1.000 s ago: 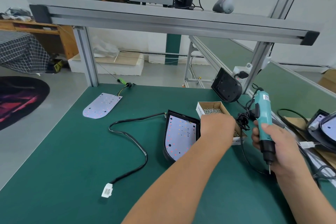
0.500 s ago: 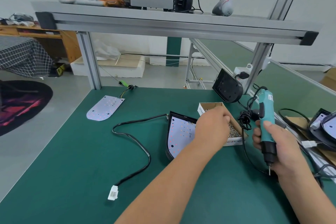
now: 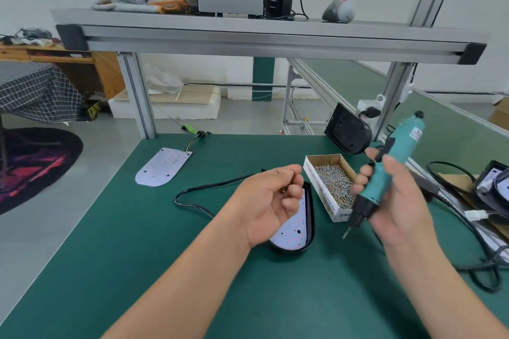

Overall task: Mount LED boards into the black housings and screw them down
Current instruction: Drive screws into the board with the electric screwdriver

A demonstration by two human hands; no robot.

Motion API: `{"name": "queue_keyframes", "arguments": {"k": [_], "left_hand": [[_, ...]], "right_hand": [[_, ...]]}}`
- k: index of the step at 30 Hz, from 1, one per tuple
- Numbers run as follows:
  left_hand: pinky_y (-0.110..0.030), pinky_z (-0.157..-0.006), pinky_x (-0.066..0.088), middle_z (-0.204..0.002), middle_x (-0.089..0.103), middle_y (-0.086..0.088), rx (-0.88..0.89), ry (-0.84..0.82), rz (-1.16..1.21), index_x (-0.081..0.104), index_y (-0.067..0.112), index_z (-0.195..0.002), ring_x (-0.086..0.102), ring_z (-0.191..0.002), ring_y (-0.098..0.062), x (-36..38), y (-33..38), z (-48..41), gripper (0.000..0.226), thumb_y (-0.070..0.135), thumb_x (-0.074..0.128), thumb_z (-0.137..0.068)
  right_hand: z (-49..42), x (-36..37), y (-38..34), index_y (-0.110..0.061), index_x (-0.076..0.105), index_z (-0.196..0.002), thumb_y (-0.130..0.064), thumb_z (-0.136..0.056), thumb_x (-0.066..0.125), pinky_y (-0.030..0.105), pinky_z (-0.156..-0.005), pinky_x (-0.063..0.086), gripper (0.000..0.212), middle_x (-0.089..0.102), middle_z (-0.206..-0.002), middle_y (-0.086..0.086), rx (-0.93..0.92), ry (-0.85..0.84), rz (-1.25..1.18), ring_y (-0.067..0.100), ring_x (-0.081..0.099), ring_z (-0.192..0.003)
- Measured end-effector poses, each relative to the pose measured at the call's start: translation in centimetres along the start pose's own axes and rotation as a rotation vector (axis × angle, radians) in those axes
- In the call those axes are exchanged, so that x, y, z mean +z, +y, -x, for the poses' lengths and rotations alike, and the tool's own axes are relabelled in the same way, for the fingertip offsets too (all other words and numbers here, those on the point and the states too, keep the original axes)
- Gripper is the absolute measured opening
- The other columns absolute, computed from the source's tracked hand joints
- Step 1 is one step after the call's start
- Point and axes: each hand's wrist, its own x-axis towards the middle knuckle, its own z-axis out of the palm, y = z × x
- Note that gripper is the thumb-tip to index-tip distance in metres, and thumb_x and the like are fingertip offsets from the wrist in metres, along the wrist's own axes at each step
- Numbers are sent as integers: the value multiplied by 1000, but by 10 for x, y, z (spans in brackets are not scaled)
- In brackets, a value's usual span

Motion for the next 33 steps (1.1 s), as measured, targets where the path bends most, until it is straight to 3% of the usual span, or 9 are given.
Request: {"name": "queue_keyframes", "arguments": {"k": [3, 6, 13, 17, 24, 30, 33], "left_hand": [[-17, -47, 38, -83, 66, -6, 23, 34, -158, 69, 2, -112, 54, -62, -10, -18, 3, 8, 16, 0, 54, -106], [-17, -47, 39, -84, 68, -7, 37, 48, -264, 72, 3, -109, 57, -61, -10, -33, 3, 14, 17, -3, 59, -102], [-19, -51, 45, -91, 72, -14, 62, 45, -354, 78, 0, -106, 61, -66, -14, -52, -4, 20, 14, -3, 68, -97], [-20, -51, 43, -92, 74, -16, 99, 41, -429, 80, 4, -102, 60, -67, -14, -54, -5, 19, 12, -1, 77, -91], [-21, -52, 42, -91, 75, -15, 133, 73, -511, 83, 9, -99, 59, -67, -16, -56, -6, 20, 24, 14, 82, -76], [-20, -52, 43, -92, 76, -16, 138, 62, -530, 83, 9, -97, 61, -66, -16, -57, -9, 21, 12, 1, 80, -89], [-20, -53, 44, -92, 77, -15, 147, 50, -543, 83, 12, -96, 61, -66, -15, -56, -9, 22, 16, 10, 81, -80]], "right_hand": [[-5, 29, 6, -11, 60, -104, -17, -97, 66, 30, -66, 58, 11, 62, -83, 5, -44, 5, -70, 16, 61, -71], [-12, 52, 7, -12, 59, -95, -11, -97, 67, 28, -62, 56, 8, 65, -81, 5, -59, 30, -167, 16, 62, -67], [-10, 71, 24, -12, 68, -100, -19, -100, 64, 22, -59, 47, 8, 54, -76, -3, -114, -29, -287, 9, 49, -61], [-4, 77, 29, -16, 64, -91, -17, -99, 63, 23, -63, 48, 8, 54, -77, -3, -131, -74, -328, 9, 49, -63], [-3, 80, 31, -17, 59, -89, -15, -100, 62, 21, -60, 46, 12, 53, -75, -4, -106, -5, -325, 8, 47, -61], [1, 79, 37, -16, 58, -85, -13, -99, 61, 21, -58, 45, 15, 52, -74, -3, -96, -10, -303, 8, 46, -59], [0, 77, 36, -16, 58, -87, -13, -100, 62, 22, -57, 45, 13, 52, -74, -3, -94, 5, -319, 9, 46, -59]]}}
